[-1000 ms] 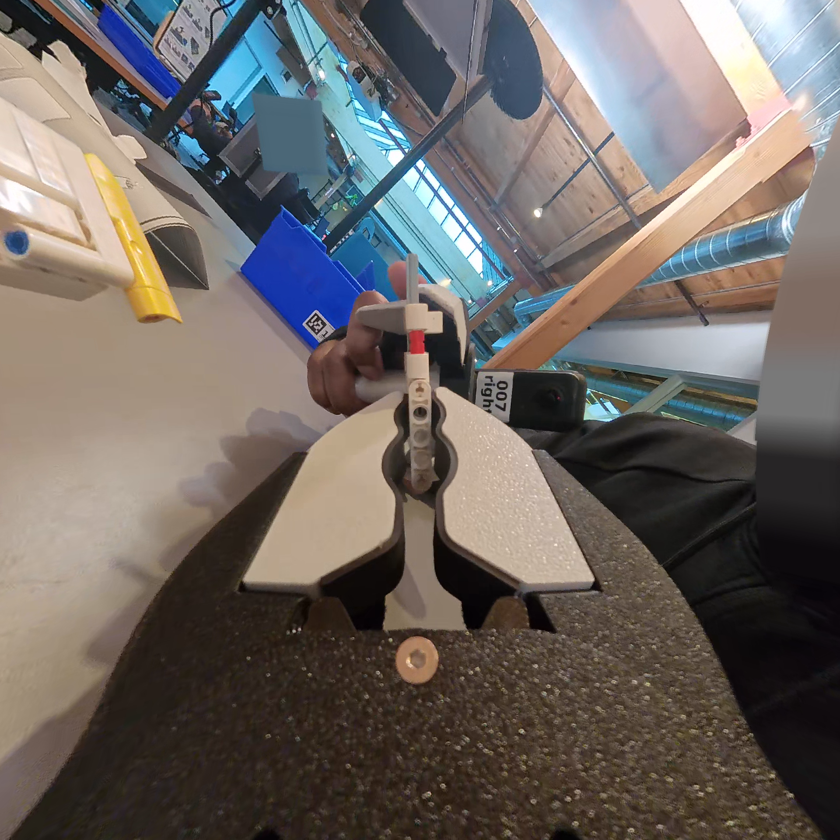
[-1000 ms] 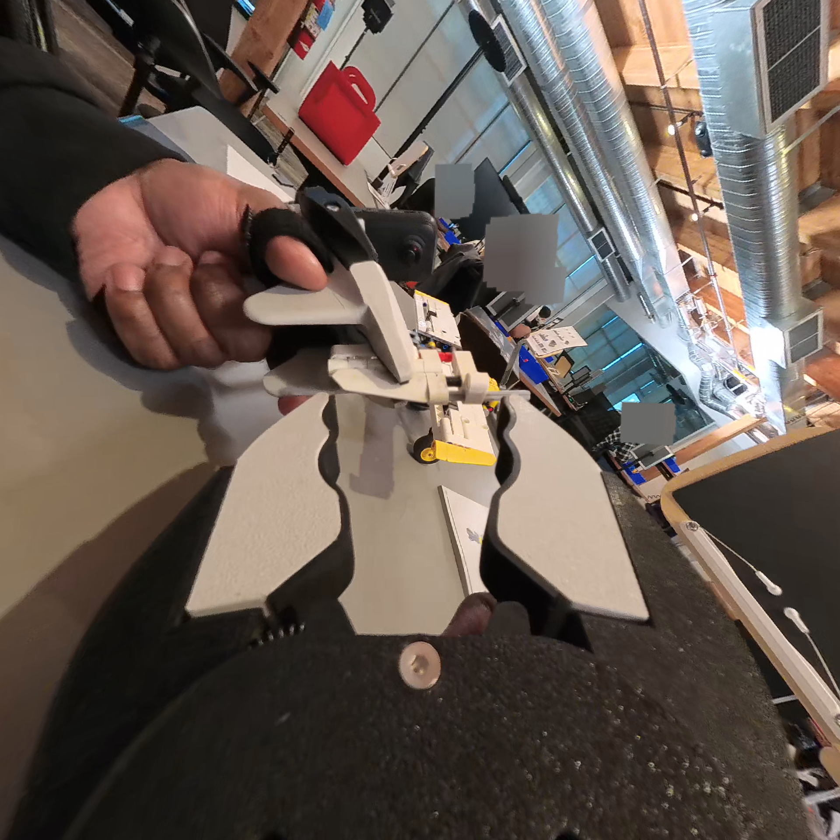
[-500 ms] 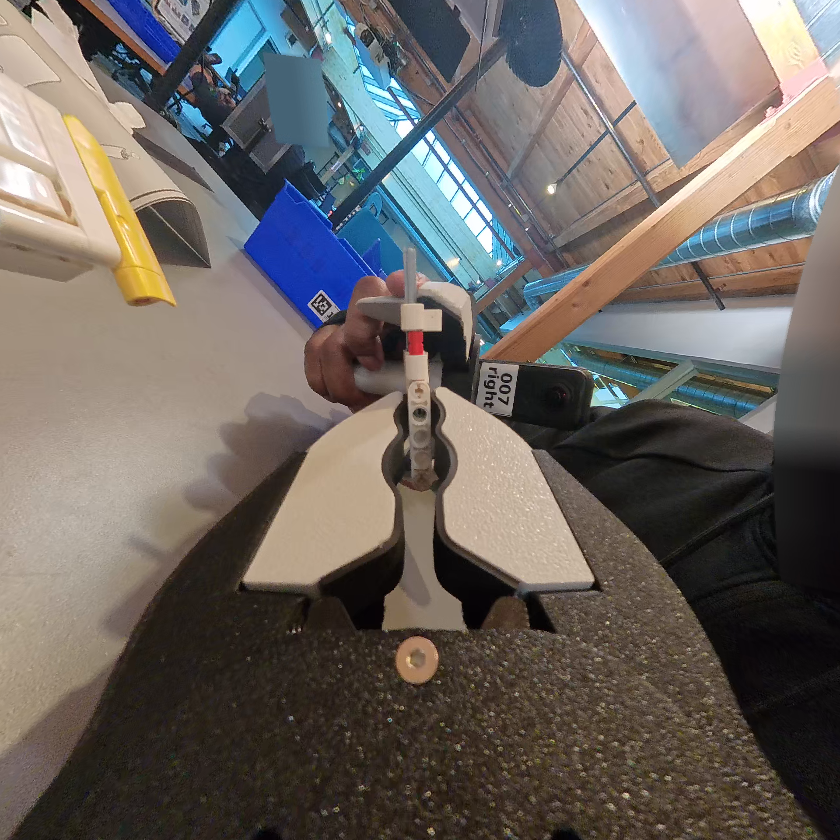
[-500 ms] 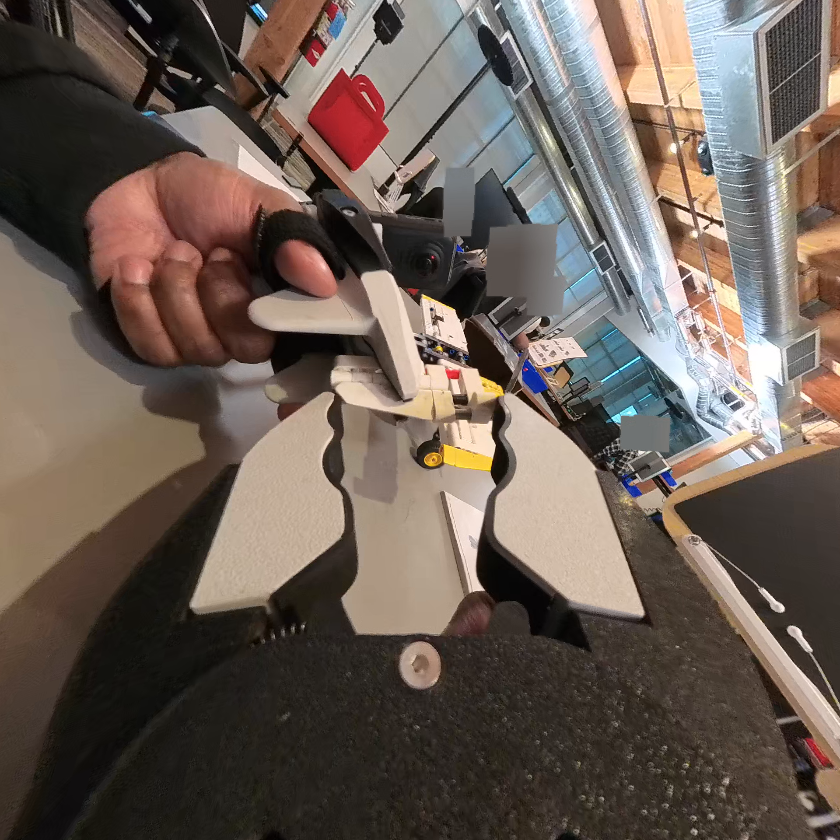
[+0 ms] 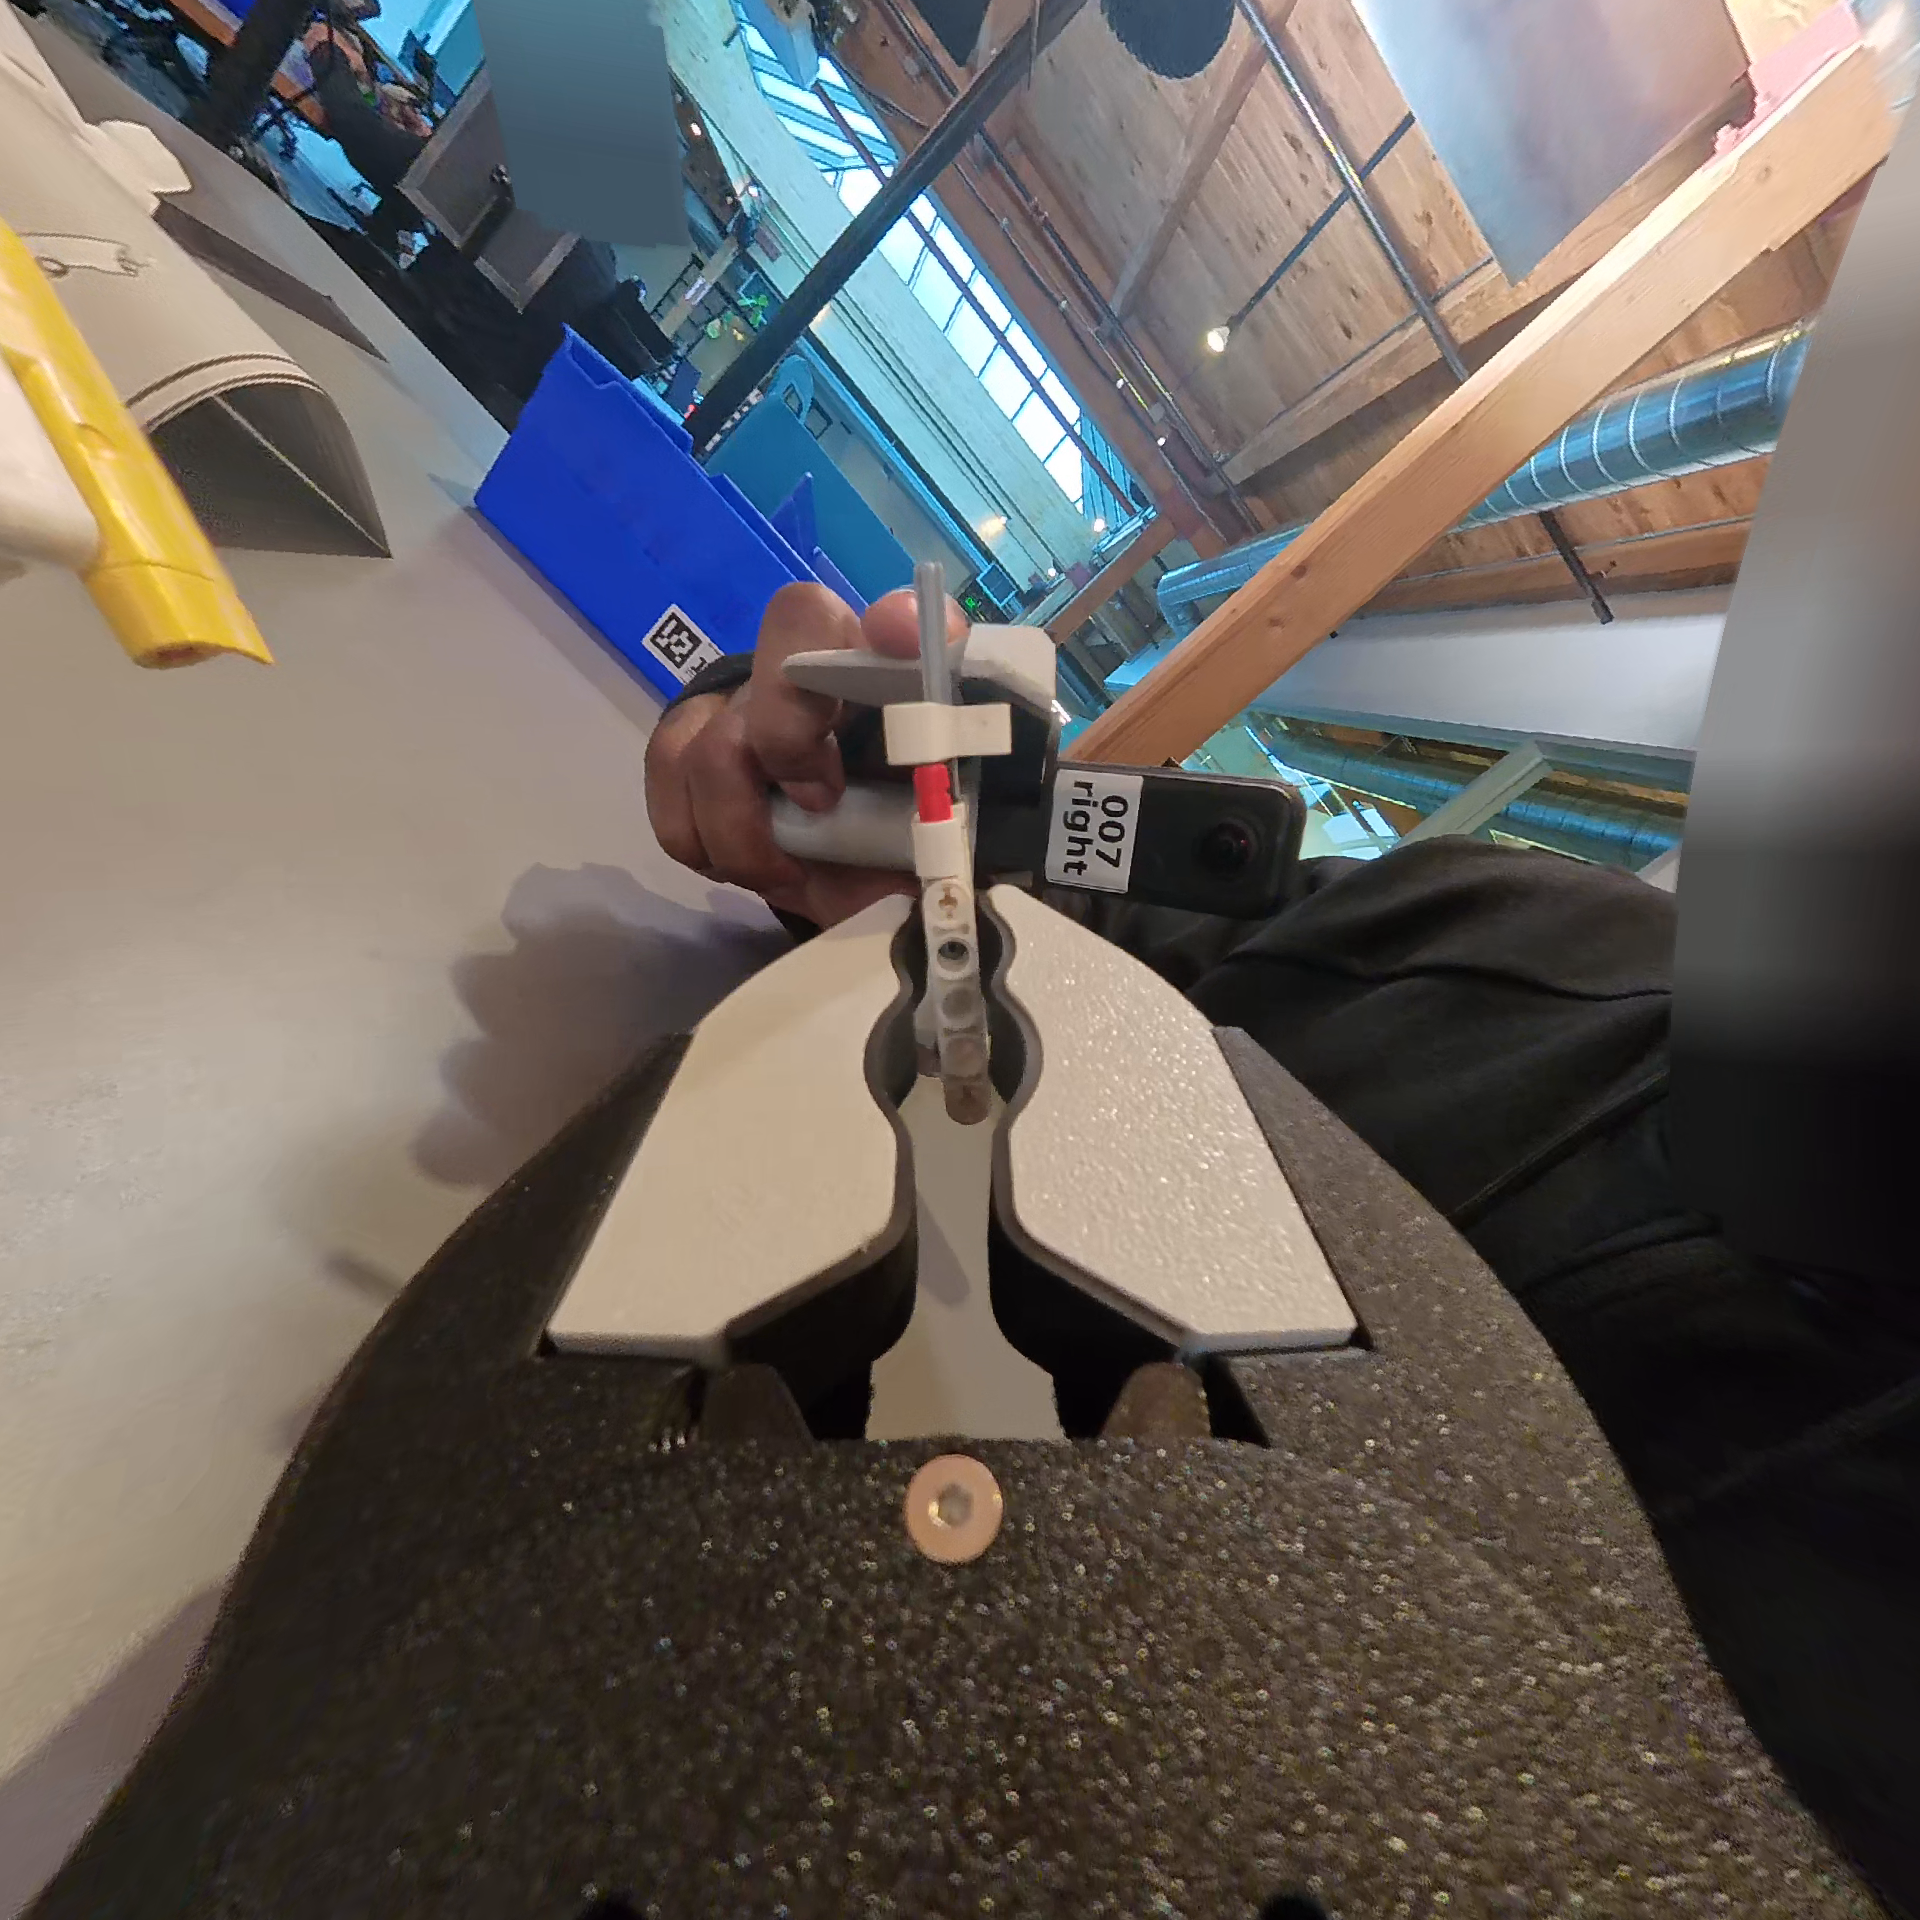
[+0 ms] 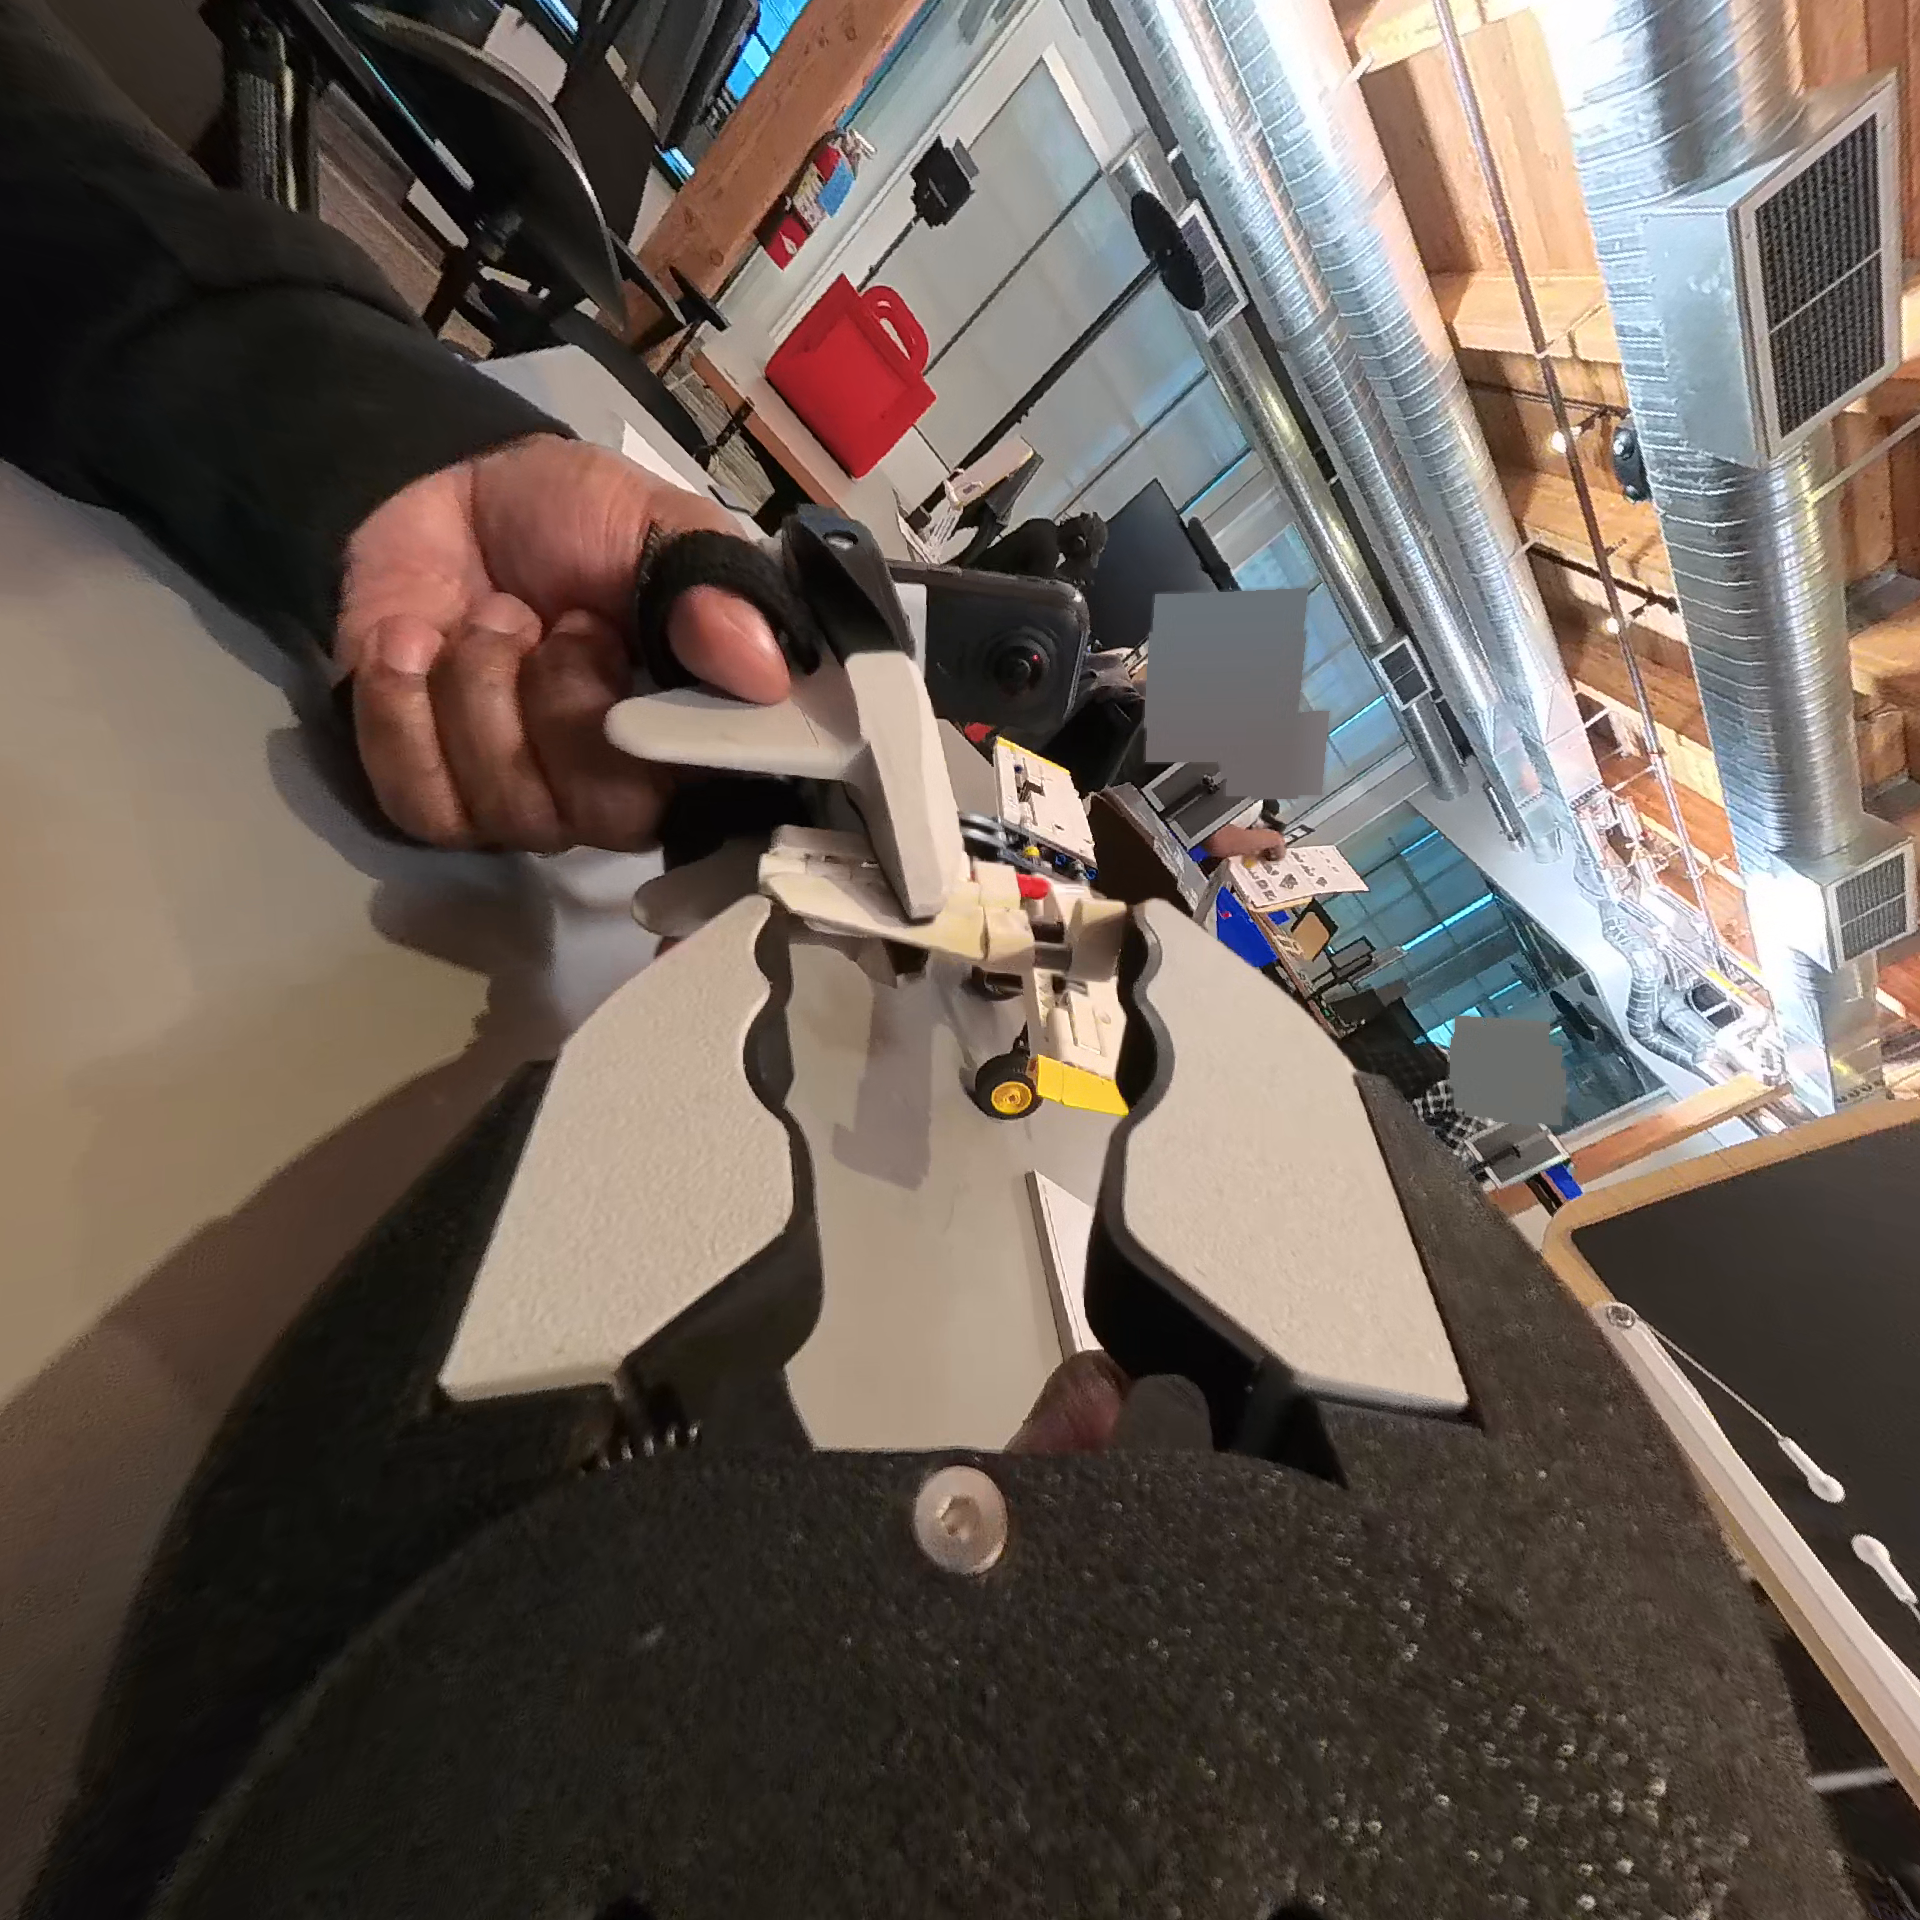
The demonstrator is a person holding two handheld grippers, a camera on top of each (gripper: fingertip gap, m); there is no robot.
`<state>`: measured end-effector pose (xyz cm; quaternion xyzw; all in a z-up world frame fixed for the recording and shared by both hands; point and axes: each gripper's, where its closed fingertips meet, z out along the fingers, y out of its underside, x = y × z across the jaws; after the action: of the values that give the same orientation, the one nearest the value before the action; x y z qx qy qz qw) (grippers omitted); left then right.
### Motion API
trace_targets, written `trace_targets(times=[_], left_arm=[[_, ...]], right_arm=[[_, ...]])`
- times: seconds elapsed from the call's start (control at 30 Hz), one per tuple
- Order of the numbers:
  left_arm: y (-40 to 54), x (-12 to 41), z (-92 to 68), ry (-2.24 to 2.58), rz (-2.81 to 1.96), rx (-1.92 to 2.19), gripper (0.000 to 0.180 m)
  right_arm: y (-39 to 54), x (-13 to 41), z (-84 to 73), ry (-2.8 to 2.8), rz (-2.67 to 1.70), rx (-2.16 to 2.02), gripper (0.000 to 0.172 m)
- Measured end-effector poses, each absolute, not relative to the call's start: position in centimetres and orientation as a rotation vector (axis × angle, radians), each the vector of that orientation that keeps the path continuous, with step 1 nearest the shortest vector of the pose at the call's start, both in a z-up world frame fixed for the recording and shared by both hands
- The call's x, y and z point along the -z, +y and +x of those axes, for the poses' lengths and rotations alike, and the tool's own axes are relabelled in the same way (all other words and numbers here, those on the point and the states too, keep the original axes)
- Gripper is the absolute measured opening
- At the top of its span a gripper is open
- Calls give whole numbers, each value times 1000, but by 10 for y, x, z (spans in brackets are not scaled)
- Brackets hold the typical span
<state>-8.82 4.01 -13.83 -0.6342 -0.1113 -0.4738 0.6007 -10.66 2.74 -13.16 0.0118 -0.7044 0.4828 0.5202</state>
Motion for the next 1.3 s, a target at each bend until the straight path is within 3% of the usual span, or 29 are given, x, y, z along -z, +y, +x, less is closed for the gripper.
trace_targets(times=[0.4, 0.57, 0.67, 1.0, 1.17, 1.3], left_arm=[[37, 141, -108, -119, -1587, 530, 8], [33, 139, -105, 128, -1613, 139, 8], [33, 142, -101, 218, -1596, 58, 8], [43, 163, -95, 350, -1676, 6, 8], [43, 167, -92, 349, -1714, 66, 8], [42, 170, -89, 355, -1742, 114, 8]], right_arm=[[28, 135, -108, -1691, 22, -1129, 71], [31, 129, -105, -1739, -98, -1348, 80], [32, 118, -102, -1722, -150, -1464, 74], [28, 124, -100, -1857, -192, -1492, 21], [26, 130, -96, -1944, -178, -1523, 8], [26, 134, -94, -2016, -154, -1536, 8]])
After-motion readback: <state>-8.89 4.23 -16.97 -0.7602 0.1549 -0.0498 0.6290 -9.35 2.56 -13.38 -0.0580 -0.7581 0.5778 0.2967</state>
